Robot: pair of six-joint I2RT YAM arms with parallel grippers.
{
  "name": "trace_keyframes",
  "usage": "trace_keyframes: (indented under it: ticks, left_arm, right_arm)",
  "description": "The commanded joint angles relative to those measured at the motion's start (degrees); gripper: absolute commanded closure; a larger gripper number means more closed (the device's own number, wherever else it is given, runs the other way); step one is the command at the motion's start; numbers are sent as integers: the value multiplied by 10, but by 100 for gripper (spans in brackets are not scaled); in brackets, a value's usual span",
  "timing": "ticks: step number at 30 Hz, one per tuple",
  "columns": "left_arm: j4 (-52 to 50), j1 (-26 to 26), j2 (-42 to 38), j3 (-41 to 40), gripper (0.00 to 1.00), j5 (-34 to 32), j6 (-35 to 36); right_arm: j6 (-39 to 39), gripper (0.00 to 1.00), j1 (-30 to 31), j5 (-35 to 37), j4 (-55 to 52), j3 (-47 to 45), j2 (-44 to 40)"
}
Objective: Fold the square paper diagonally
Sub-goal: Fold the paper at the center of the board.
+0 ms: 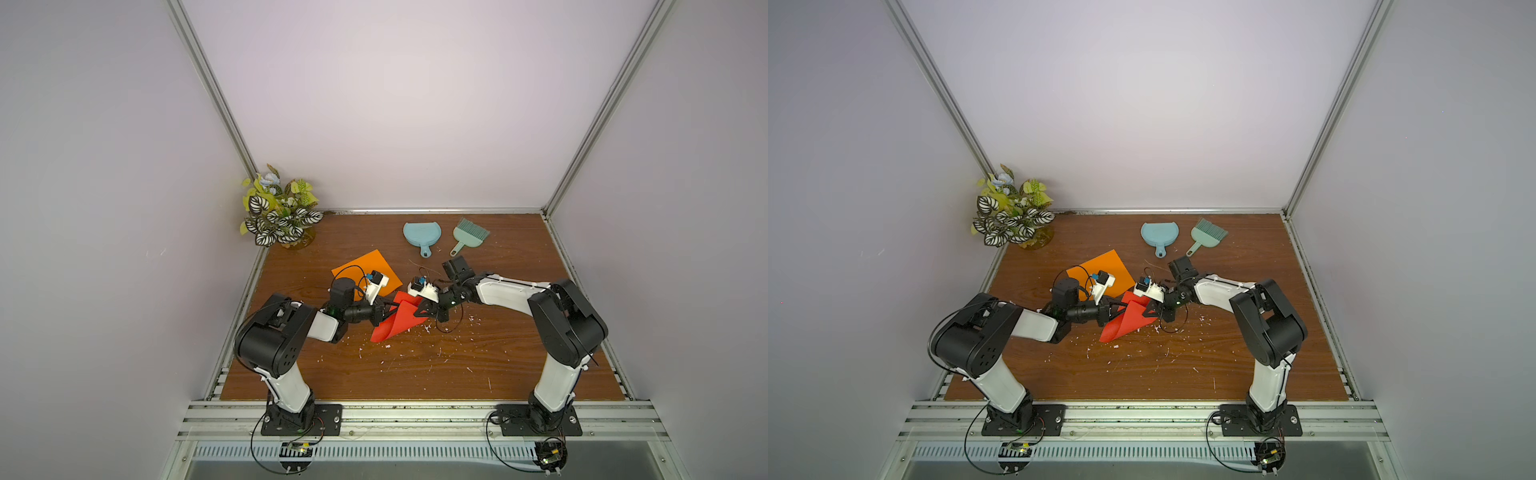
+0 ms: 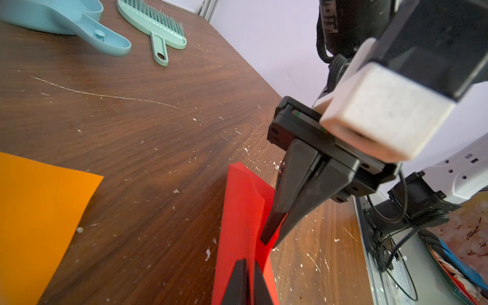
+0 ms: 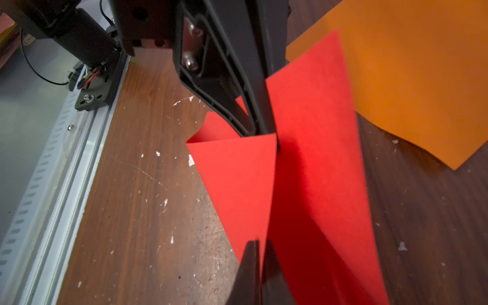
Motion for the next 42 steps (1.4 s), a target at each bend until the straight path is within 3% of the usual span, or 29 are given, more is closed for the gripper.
trace_keyframes:
  ticks: [1, 29, 42]
  left_arm:
    - [18, 8, 3, 11, 91, 15, -6]
    - [18, 19, 13, 30, 98, 51, -53]
    - [18, 19, 18, 32, 86, 49, -54]
  right_arm:
    - [8, 93, -2, 8, -17, 16, -2]
    - [21, 92, -1, 23, -36, 39, 21]
    - [26, 92, 0, 25, -28, 46, 20]
